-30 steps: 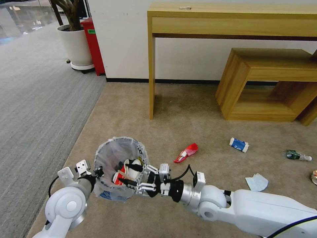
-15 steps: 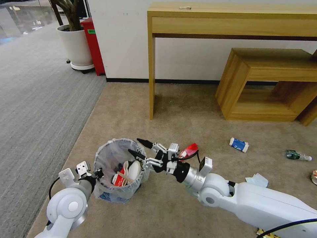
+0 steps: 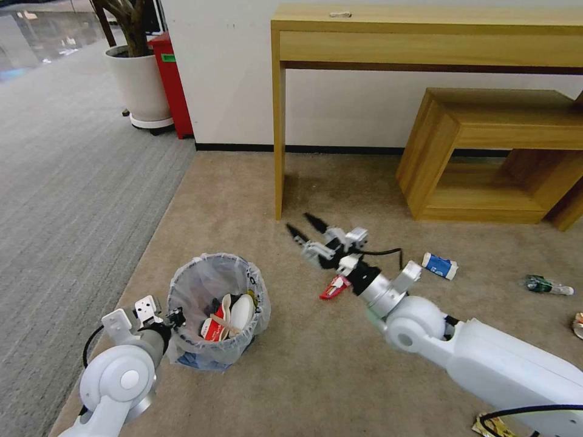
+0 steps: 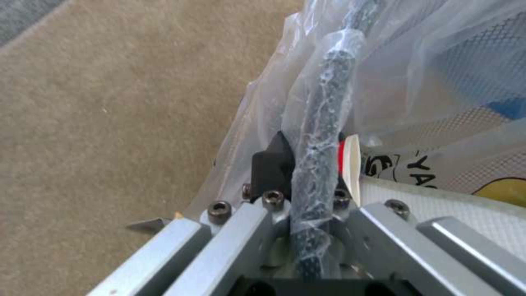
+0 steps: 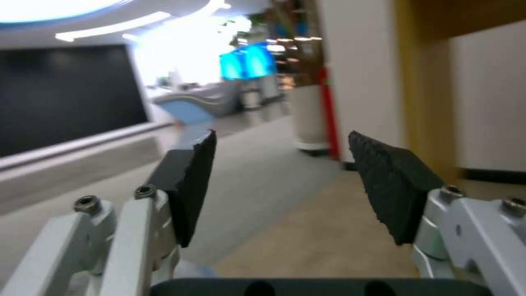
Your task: Pick up the trash bin and place the garbage on the floor into it.
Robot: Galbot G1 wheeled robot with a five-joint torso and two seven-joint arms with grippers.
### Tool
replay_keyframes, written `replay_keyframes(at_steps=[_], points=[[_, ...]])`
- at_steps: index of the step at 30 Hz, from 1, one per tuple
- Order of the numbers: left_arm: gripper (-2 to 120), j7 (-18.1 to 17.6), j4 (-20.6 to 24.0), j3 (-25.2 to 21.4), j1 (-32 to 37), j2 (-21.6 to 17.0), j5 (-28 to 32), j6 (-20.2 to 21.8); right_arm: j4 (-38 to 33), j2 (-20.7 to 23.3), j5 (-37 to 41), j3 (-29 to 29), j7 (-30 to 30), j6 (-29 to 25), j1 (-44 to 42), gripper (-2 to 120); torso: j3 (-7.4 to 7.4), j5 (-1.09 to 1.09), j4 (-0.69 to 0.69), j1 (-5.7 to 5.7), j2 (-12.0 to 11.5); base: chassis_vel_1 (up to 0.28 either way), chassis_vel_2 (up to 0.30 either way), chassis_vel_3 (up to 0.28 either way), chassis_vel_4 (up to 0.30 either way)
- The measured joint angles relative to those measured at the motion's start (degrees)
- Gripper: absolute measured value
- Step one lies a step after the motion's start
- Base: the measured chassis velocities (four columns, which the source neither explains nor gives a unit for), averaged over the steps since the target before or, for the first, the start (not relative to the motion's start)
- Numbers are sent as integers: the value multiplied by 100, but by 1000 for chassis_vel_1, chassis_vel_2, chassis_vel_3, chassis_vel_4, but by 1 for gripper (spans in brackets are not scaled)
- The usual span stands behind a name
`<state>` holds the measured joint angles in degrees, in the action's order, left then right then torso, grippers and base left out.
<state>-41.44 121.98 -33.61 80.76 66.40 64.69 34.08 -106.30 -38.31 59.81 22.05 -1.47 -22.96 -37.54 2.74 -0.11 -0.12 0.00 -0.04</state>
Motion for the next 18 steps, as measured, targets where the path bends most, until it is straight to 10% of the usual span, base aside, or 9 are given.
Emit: replay_keyframes(at_steps=[18], points=[[0,100,-68,-370,235,-247,-257,-70,735,-105,-742,-1432,-998,275,-1492,95,0,-1,0,0,0,0,0,0,0]])
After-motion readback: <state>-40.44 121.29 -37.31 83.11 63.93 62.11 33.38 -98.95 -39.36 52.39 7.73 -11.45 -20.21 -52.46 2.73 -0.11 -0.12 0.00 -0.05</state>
